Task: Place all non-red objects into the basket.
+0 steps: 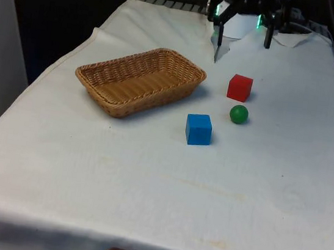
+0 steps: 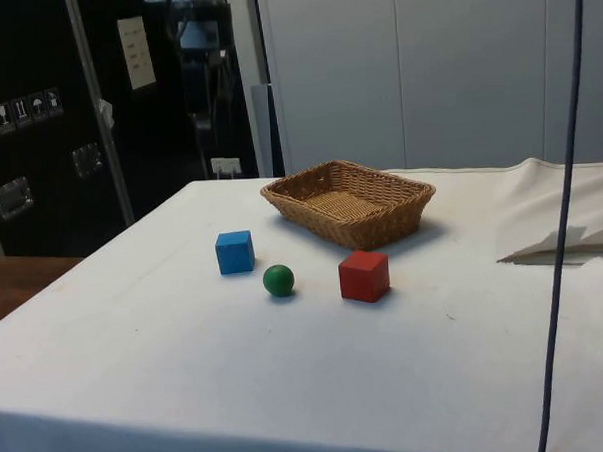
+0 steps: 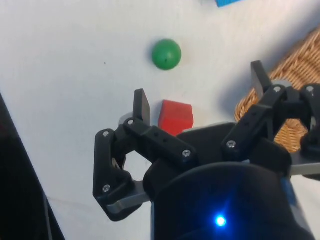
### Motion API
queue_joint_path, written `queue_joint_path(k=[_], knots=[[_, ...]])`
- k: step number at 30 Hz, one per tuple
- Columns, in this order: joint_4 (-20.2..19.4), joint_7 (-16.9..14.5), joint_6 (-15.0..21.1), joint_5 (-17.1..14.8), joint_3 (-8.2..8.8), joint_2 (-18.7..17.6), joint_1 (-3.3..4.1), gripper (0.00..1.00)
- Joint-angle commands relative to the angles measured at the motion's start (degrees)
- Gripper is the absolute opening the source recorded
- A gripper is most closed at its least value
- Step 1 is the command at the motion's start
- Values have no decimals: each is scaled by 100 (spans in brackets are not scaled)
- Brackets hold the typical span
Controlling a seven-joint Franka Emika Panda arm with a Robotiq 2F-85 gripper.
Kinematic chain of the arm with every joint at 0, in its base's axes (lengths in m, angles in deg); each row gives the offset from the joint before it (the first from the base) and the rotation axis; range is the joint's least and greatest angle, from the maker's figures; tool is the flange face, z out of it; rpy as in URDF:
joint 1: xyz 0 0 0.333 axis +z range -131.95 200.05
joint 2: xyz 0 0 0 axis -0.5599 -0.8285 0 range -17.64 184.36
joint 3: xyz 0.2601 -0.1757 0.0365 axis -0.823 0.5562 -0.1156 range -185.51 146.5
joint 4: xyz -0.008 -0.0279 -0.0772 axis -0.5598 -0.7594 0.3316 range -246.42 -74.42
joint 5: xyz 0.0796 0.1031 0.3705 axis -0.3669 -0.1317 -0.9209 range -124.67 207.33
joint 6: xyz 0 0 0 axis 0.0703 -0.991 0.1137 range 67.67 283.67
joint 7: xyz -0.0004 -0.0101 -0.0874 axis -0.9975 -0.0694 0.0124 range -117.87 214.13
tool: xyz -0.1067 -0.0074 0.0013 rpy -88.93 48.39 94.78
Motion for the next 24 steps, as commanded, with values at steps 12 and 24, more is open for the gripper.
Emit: queue_joint_path(k=[12,24], knots=[[309,-739,286,-516,69,-676,-103,100],[418,-1450,458,-980,155,-1089,-160,100]])
